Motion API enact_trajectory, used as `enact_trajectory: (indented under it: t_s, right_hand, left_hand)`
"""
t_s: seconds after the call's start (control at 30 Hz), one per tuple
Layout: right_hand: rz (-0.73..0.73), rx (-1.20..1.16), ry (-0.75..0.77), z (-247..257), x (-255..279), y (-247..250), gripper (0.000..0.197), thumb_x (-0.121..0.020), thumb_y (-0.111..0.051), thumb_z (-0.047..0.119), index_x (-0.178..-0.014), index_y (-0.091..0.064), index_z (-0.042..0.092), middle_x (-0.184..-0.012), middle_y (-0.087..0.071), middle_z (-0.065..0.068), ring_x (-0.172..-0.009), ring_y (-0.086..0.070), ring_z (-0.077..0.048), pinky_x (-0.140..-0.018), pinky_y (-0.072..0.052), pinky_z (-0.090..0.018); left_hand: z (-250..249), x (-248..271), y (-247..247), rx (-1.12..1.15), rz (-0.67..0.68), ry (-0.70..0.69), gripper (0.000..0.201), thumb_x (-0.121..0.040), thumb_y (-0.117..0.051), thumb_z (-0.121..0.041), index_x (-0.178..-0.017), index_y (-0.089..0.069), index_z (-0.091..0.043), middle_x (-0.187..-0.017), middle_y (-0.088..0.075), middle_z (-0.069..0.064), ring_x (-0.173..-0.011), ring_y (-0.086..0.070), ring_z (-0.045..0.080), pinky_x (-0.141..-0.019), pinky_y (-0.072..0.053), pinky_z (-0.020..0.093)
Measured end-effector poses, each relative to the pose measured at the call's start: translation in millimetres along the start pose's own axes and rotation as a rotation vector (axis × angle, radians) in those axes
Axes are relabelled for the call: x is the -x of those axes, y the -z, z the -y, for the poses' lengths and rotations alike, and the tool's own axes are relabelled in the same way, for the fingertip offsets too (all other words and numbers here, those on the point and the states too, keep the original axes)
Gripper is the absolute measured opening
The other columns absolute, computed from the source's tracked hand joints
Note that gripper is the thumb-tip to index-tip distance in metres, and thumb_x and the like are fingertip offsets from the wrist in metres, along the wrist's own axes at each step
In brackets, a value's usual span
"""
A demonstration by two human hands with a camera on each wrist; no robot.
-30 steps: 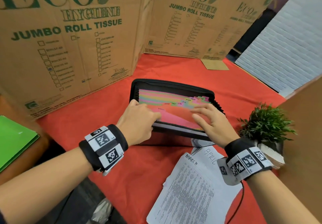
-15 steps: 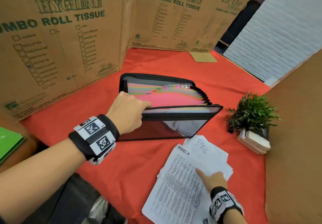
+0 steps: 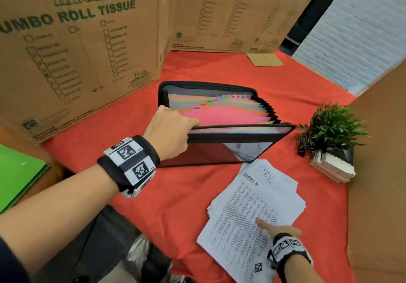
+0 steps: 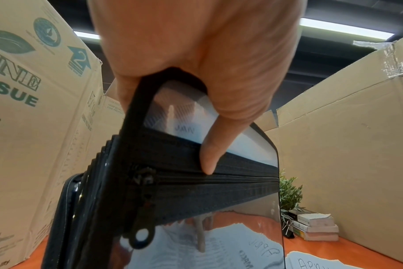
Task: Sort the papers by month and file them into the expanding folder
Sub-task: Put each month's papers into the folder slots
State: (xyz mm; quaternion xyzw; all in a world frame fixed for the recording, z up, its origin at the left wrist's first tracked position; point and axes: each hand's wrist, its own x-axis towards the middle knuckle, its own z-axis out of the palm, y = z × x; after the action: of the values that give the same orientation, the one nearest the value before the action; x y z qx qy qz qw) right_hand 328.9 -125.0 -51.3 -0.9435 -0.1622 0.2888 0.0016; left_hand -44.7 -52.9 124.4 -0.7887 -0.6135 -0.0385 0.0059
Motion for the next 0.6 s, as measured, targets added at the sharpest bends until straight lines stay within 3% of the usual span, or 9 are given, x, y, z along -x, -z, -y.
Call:
enact_trajectory:
  t_s: [0.07, 0.1, 0.13, 0.2, 0.3, 0.37, 0.5, 0.53, 0.6]
  right_hand:
    - [0.066, -0.081, 0.012, -6.3, -9.5, 5.3, 0.123, -0.054, -0.089, 0.052, -0.14, -0.028, -0.011, -0.136, -0.048, -0.025, -0.119, -0.053, -0.039, -0.095, -0.049, -0.046]
    - [0.081, -0.128, 0.027, -11.5, -15.9, 5.8, 0.105, -0.058, -0.089, 0.047, -0.13, -0.042, -0.012, -0.124, -0.058, -0.024, -0.108, -0.06, -0.037, -0.089, -0.053, -0.044]
    - [0.075, -0.176, 0.066, -17.1, -18.6, 8.3, 0.08, -0.061, -0.089, 0.042, -0.111, -0.056, -0.01, -0.105, -0.065, -0.02, -0.093, -0.064, -0.034, -0.08, -0.055, -0.041]
    - [0.016, -0.21, 0.194, -27.3, -21.1, 12.3, 0.043, -0.068, -0.086, 0.035, -0.077, -0.063, 0.0, -0.075, -0.065, -0.013, -0.071, -0.062, -0.026, -0.065, -0.05, -0.032]
    - [-0.137, -0.287, 0.316, -39.4, -23.6, 19.4, 0.027, -0.074, -0.082, 0.028, -0.085, -0.069, 0.007, -0.082, -0.065, -0.009, -0.093, -0.062, -0.033, -0.083, -0.047, -0.035]
    - [-0.186, -0.319, 0.398, -45.4, -22.2, 24.3, 0.015, -0.08, -0.076, 0.022, -0.083, -0.069, 0.008, -0.081, -0.066, -0.008, -0.091, -0.061, -0.034, -0.088, -0.047, -0.038]
    - [-0.301, -0.392, 0.652, -52.4, -26.1, 31.2, 0.008, -0.083, -0.069, 0.007, -0.078, -0.063, 0.006, -0.081, -0.059, -0.008, -0.08, -0.057, -0.03, -0.08, -0.043, -0.034]
    - [-0.295, -0.434, 0.704, -52.0, -27.0, 33.3, 0.009, -0.082, -0.068, 0.003, -0.078, -0.061, 0.006, -0.081, -0.058, -0.008, -0.079, -0.056, -0.029, -0.076, -0.041, -0.032]
    - [-0.144, -0.545, 0.722, -48.6, -24.5, 36.7, 0.017, -0.079, -0.065, -0.008, -0.078, -0.057, 0.007, -0.079, -0.059, -0.009, -0.076, -0.056, -0.027, -0.07, -0.042, -0.031]
  left_hand:
    - [-1.9, 0.3, -1.3, -0.007, -0.012, -0.002, 0.032, -0.087, -0.055, -0.023, -0.117, -0.056, -0.034, -0.084, -0.067, -0.003, -0.091, -0.06, 0.026, -0.088, -0.033, 0.038]
    - [-3.0, 0.8, -1.7, -0.008, -0.017, -0.002, 0.032, -0.087, -0.055, -0.024, -0.117, -0.057, -0.033, -0.084, -0.067, -0.003, -0.091, -0.06, 0.026, -0.088, -0.034, 0.038]
    - [-4.2, 1.1, -2.0, -0.01, -0.025, -0.002, 0.031, -0.086, -0.056, -0.024, -0.116, -0.058, -0.033, -0.083, -0.067, -0.003, -0.09, -0.061, 0.027, -0.088, -0.034, 0.038]
    - [-6.4, 1.8, -2.7, -0.016, -0.038, -0.002, 0.031, -0.086, -0.056, -0.023, -0.116, -0.059, -0.032, -0.083, -0.067, -0.002, -0.09, -0.061, 0.027, -0.086, -0.033, 0.038]
    - [-11.4, 2.1, -2.4, -0.022, -0.055, 0.004, 0.032, -0.087, -0.057, -0.023, -0.118, -0.059, -0.031, -0.083, -0.068, 0.0, -0.09, -0.061, 0.028, -0.085, -0.033, 0.037]
    - [-15.1, 1.4, -1.4, -0.028, -0.057, 0.01, 0.032, -0.088, -0.057, -0.024, -0.119, -0.059, -0.03, -0.085, -0.067, 0.002, -0.091, -0.061, 0.029, -0.083, -0.033, 0.037]
    - [-22.1, -2.7, -0.8, -0.047, -0.068, 0.018, 0.031, -0.087, -0.058, -0.024, -0.118, -0.06, -0.029, -0.084, -0.067, 0.003, -0.088, -0.062, 0.03, -0.08, -0.035, 0.037]
    - [-23.4, -4.5, -1.1, -0.054, -0.068, 0.022, 0.031, -0.087, -0.058, -0.024, -0.118, -0.059, -0.029, -0.084, -0.067, 0.003, -0.088, -0.063, 0.03, -0.079, -0.035, 0.036]
    - [-25.8, -7.1, -1.6, -0.055, -0.061, 0.025, 0.033, -0.087, -0.059, -0.024, -0.12, -0.059, -0.029, -0.087, -0.068, 0.003, -0.091, -0.063, 0.03, -0.08, -0.036, 0.037]
